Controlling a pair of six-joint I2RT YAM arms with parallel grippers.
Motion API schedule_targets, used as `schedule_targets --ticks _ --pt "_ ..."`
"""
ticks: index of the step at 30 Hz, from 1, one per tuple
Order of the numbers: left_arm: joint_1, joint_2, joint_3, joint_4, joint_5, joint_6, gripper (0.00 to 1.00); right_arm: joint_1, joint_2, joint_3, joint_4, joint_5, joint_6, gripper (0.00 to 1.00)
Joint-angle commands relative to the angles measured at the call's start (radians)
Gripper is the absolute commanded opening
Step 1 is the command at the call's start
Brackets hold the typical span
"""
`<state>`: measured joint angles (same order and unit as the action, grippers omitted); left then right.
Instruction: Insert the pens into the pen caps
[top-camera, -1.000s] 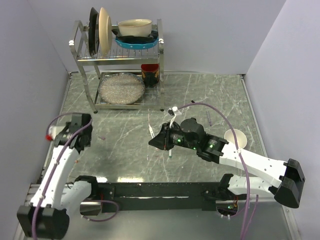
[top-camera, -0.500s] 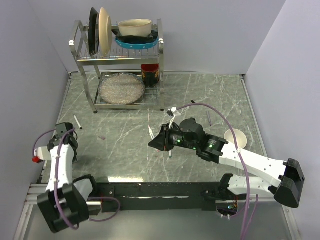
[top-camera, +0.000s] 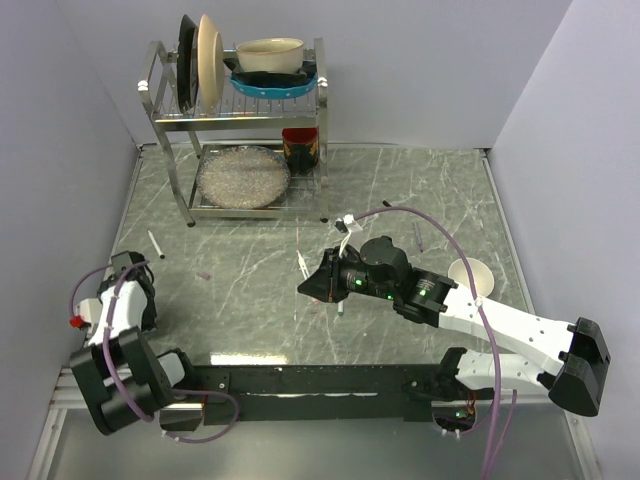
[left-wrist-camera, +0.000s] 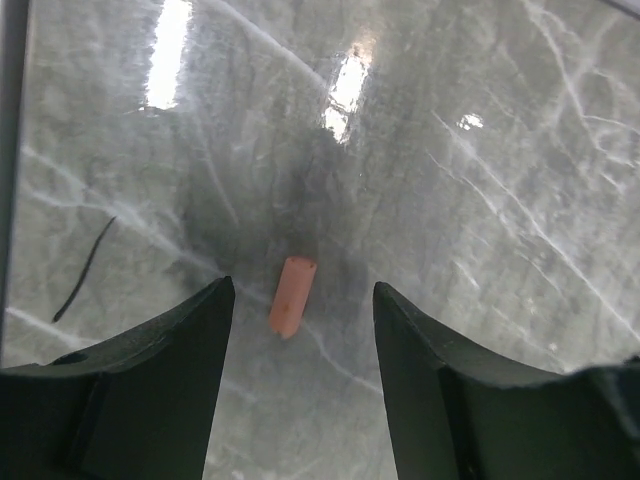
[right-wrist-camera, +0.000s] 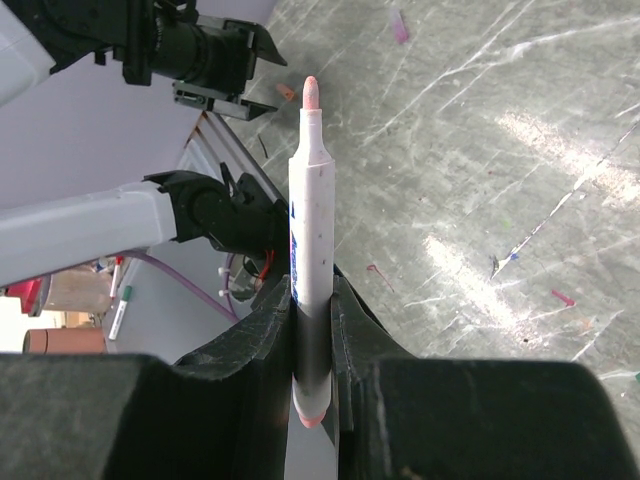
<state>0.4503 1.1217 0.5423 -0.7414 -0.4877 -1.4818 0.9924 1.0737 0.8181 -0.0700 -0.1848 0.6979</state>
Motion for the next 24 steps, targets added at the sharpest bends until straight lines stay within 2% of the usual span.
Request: schedule_targets --ticks 1,4,7,8,13,14,19,24 --pt "0.021 0.067 -0.005 0.086 0.037 0.043 0.62 0.002 -0.031 0.036 0.025 0.005 0.009 0.00" --pt "0.027 0.113 -0.001 0.088 0.052 0.041 0.56 0.002 -0.029 0.039 0.029 0.001 0.014 0.00" --pt "0.027 0.145 0.001 0.077 0.057 0.038 0.39 0.002 -0.029 0.047 0.022 0.002 0.009 0.00" --pt "0.027 0.153 -0.002 0.076 0.060 0.041 0.31 0.002 -0.029 0.049 0.024 0.005 0.009 0.00" --pt "0.027 0.148 -0.008 0.063 0.073 0.052 0.11 0.002 -0.021 0.056 0.030 0.002 0.012 0.00" --pt "0.027 0.142 -0.007 0.060 0.083 0.061 0.03 0.002 -0.018 0.056 0.030 0.002 0.014 0.00" --pt "0.025 0.116 0.010 0.062 0.135 0.130 0.01 0.002 -0.026 0.050 0.026 0.013 0.032 0.00" --pt "-0.025 0.072 0.039 0.120 0.305 0.339 0.01 0.002 -0.021 0.030 0.038 0.002 0.023 0.00"
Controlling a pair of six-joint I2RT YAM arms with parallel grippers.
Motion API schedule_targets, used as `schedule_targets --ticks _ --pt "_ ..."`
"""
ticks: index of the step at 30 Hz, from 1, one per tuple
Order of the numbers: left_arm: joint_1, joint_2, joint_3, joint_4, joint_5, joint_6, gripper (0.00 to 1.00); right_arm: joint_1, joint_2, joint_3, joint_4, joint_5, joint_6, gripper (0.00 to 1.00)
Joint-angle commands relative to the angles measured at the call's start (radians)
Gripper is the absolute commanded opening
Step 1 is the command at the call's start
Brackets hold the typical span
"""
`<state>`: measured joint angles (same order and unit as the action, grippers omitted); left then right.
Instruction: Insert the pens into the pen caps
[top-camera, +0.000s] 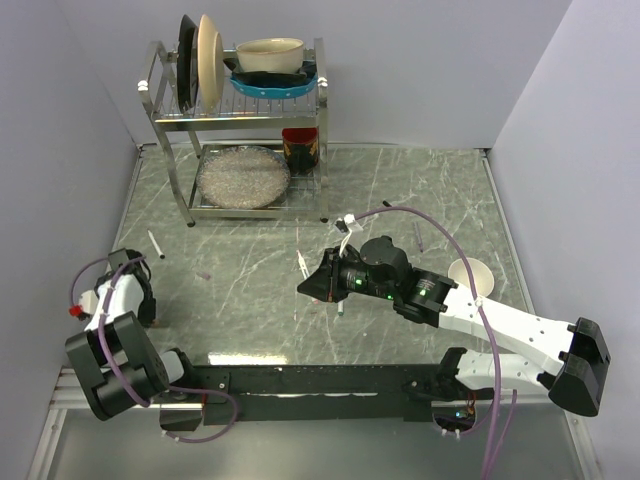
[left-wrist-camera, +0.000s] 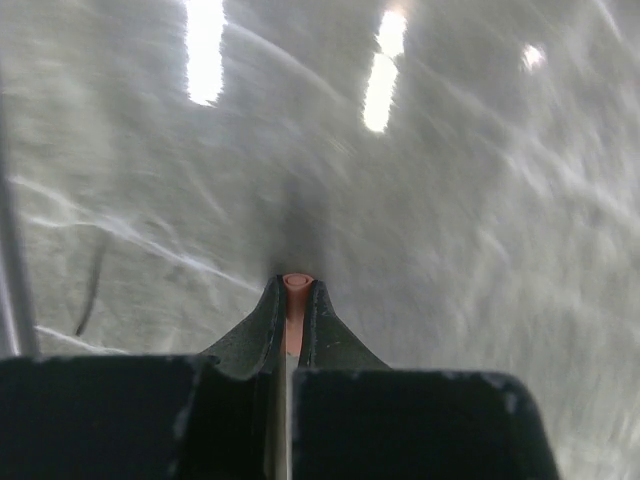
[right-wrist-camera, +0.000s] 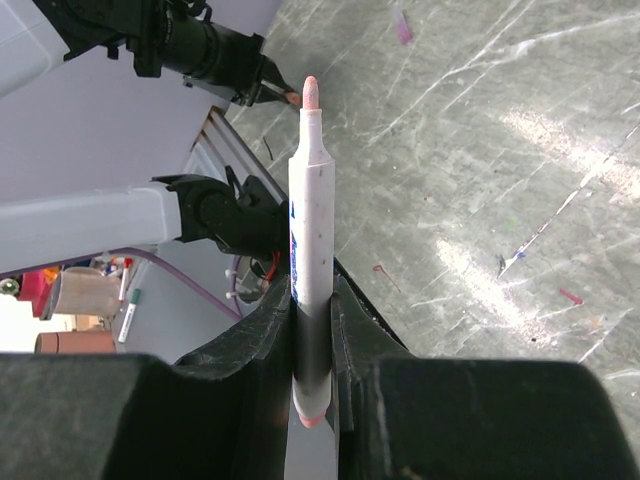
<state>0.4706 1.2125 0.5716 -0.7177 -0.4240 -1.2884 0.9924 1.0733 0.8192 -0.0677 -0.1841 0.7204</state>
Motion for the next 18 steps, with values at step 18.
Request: schedule_targets --ticks 18 --pt "-0.576 -0.139 0.071 0.204 0.625 0.167 0.01 0.002 -0.019 -0.143 0.132 0.028 0.062 0.00"
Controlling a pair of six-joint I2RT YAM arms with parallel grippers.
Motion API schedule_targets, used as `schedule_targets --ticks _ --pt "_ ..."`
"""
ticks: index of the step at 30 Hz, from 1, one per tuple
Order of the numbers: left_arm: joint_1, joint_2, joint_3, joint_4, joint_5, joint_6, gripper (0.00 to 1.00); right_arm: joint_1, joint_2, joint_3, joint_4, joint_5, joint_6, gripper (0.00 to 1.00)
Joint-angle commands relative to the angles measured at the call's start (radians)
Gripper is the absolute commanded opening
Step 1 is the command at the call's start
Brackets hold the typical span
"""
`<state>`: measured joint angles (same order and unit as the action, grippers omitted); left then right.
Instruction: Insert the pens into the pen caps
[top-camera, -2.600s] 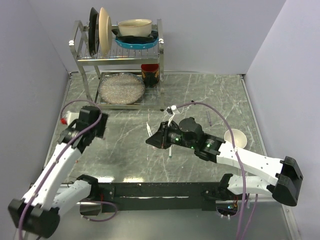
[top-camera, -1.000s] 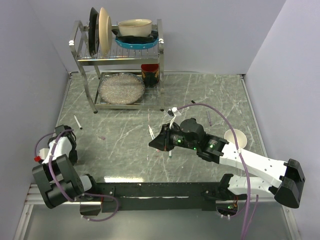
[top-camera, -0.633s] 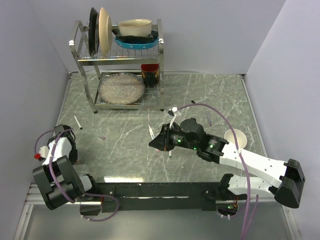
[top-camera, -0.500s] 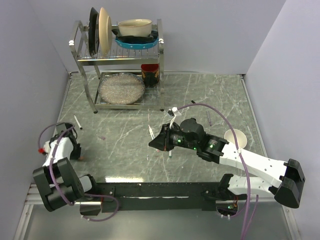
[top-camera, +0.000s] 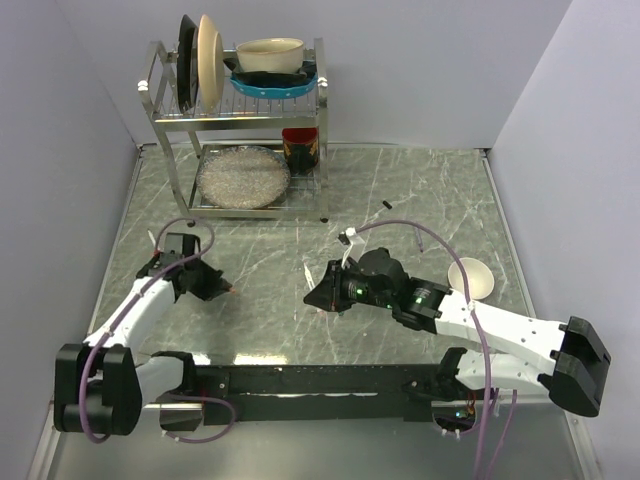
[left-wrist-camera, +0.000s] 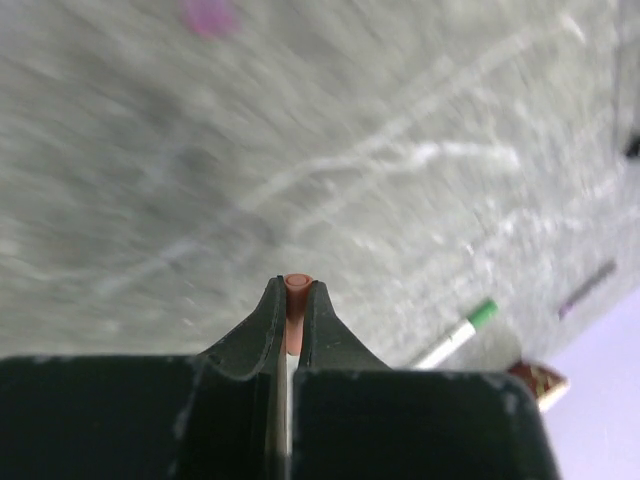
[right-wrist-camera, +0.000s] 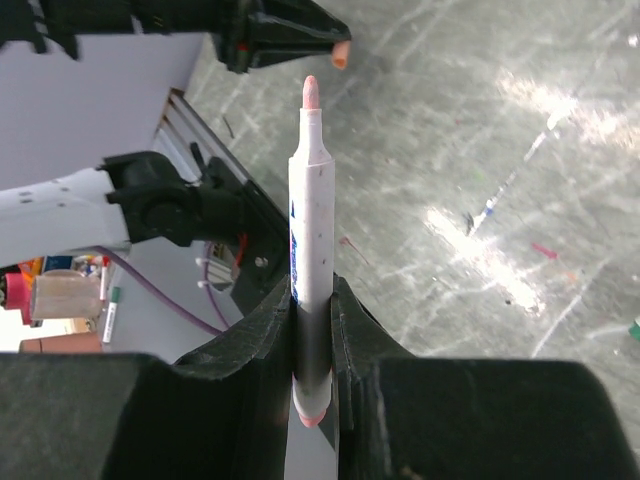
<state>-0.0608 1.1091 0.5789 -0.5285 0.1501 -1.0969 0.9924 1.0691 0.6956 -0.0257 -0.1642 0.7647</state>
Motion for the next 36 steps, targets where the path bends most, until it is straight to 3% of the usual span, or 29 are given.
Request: schedule_targets --ticks 1,7,16,25,36 --pt "-0.065 -0.040 0.074 0.021 0.060 -0.030 0.01 0.002 0.000 -0.021 0.099 -0.007 0.019 0.00" --pt "-0.167 -0.152 0.038 0.218 0.239 -0.073 0.01 0.012 0.051 -0.051 0.203 -0.074 0.073 0.00" --pt "-0.404 -0.319 0.078 0.449 0.175 -0.103 0.01 0.067 0.008 -0.062 0.257 -0.015 0.087 0.00" --pt "-0.537 -0.413 0.047 0.626 0.080 -0.106 0.01 0.129 -0.009 -0.013 0.228 0.055 0.084 0.00" --pt "-0.556 -0.462 0.036 0.575 -0.010 -0.110 0.01 0.155 -0.009 0.018 0.218 0.097 0.094 0.00"
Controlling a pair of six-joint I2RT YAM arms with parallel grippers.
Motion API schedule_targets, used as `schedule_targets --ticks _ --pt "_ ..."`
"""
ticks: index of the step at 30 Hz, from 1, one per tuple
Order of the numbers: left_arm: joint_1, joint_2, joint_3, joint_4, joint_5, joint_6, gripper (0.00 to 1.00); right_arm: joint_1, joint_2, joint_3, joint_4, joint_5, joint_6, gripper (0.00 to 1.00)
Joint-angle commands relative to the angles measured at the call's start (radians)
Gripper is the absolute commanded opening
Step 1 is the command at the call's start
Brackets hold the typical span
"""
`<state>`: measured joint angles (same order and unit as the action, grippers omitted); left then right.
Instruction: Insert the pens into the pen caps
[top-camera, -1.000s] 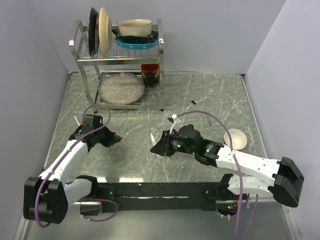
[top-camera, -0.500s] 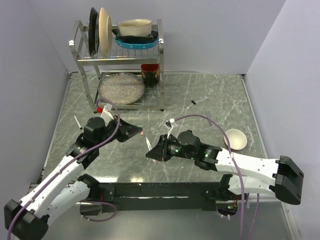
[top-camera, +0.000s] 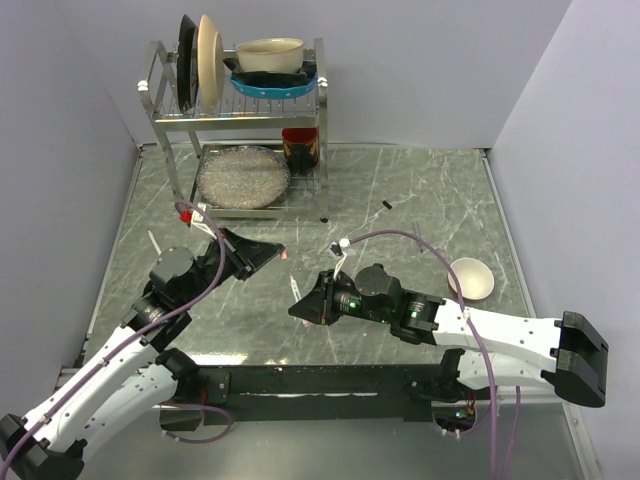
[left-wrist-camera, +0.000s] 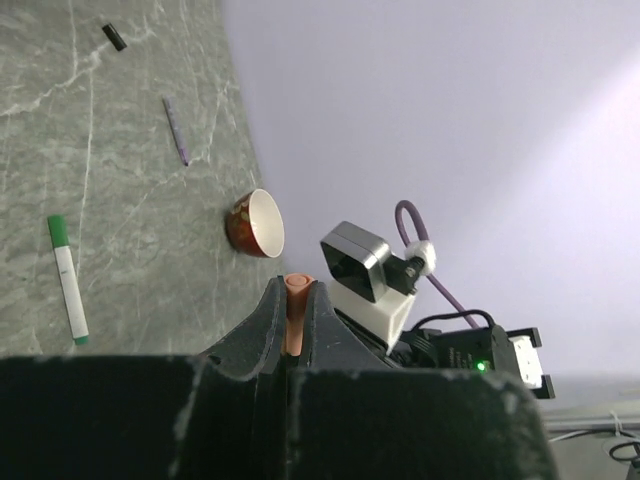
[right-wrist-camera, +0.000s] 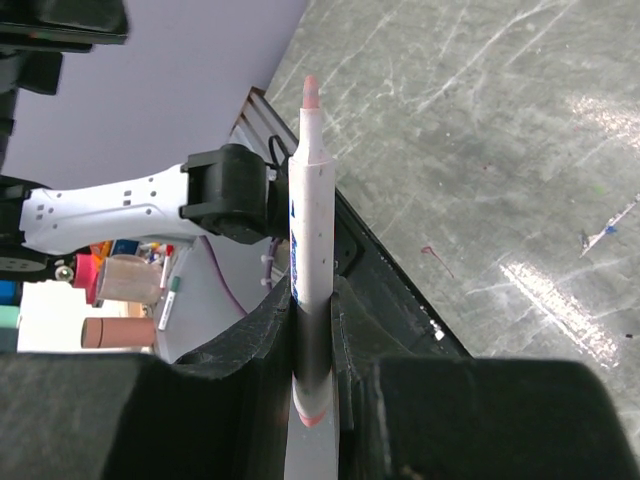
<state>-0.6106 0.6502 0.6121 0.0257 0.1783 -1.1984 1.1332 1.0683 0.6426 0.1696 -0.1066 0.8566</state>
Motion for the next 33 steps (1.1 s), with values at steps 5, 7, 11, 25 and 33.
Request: schedule_targets --ticks 5,7,11,25,33 --pt "-0.015 0.006 0.003 0.013 -0.057 -0.013 0.01 0.019 -0.016 0.086 0.016 0.061 -0.004 0.00" --pt "-0.020 0.008 0.006 0.006 -0.063 -0.012 0.01 0.019 -0.014 0.097 0.010 0.071 -0.007 0.00" --pt "-0.025 0.008 -0.002 0.011 -0.063 -0.021 0.01 0.019 -0.008 0.117 -0.004 0.081 -0.016 0.00" --pt "-0.051 0.006 -0.029 0.028 -0.083 -0.040 0.01 0.017 0.004 0.157 -0.022 0.105 -0.030 0.00" --pt "-0.077 0.002 -0.028 0.019 -0.083 -0.038 0.01 0.017 0.016 0.193 -0.062 0.148 -0.039 0.00"
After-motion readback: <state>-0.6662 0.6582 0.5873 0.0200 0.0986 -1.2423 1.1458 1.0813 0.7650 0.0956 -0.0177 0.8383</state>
